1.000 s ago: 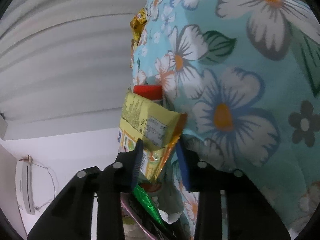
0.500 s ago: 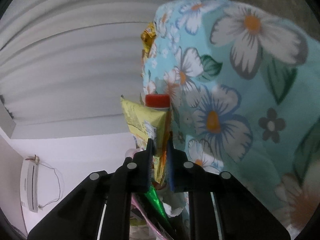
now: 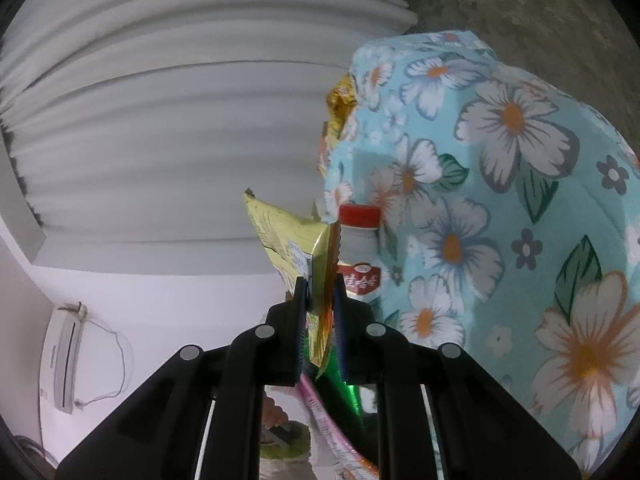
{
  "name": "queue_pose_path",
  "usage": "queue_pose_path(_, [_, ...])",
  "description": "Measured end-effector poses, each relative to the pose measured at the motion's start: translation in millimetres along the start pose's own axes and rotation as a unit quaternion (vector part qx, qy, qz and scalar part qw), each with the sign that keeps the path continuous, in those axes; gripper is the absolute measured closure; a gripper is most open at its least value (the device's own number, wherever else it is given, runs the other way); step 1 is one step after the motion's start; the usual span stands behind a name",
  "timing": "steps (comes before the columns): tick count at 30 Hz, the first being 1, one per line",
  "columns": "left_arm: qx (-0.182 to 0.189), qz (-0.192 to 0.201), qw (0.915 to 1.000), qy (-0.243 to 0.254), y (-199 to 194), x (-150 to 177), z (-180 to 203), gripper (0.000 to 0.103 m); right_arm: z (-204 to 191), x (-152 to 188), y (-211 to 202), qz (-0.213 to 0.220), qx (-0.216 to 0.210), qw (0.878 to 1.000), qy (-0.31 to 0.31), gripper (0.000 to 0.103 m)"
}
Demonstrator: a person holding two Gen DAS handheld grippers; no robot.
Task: Collect trash
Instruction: 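Grasp the clear plastic bowl with the left tool while the right tool holds the yellow bag, then carry the bowl and yellow bag over the blue wastebasket with both tools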
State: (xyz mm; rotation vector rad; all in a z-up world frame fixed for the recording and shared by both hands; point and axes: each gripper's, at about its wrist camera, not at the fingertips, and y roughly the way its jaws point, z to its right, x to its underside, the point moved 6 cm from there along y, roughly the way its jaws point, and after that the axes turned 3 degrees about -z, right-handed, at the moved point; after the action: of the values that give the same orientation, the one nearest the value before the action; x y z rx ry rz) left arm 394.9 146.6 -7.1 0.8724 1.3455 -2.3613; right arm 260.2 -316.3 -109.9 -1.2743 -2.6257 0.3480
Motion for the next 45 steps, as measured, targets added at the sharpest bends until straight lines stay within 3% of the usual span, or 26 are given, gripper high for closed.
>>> queue_pose_path(14, [0.017,0.050,0.9986,-0.001,-58.2,5.3,24.2,0.099,-32.1,19.9,-21.7,0.005,-0.017,0.999,-0.031,0.090])
queue_pose_path(26, [0.052,0.084,0.9948,0.027,-105.1,16.3,77.4,0.099,-48.7,44.9,-53.9,0.015,-0.033,0.998,-0.053,0.090])
queue_pose_path(38, [0.109,0.073,0.9885,0.076,-111.4,40.3,173.8,0.099,-39.3,74.9,-126.3,0.057,-0.058,0.995,-0.056,0.090])
queue_pose_path(45, [0.155,0.036,0.9778,0.137,-81.5,62.2,277.2,0.099,-6.8,86.7,-216.7,0.125,-0.065,0.989,-0.043,0.090])
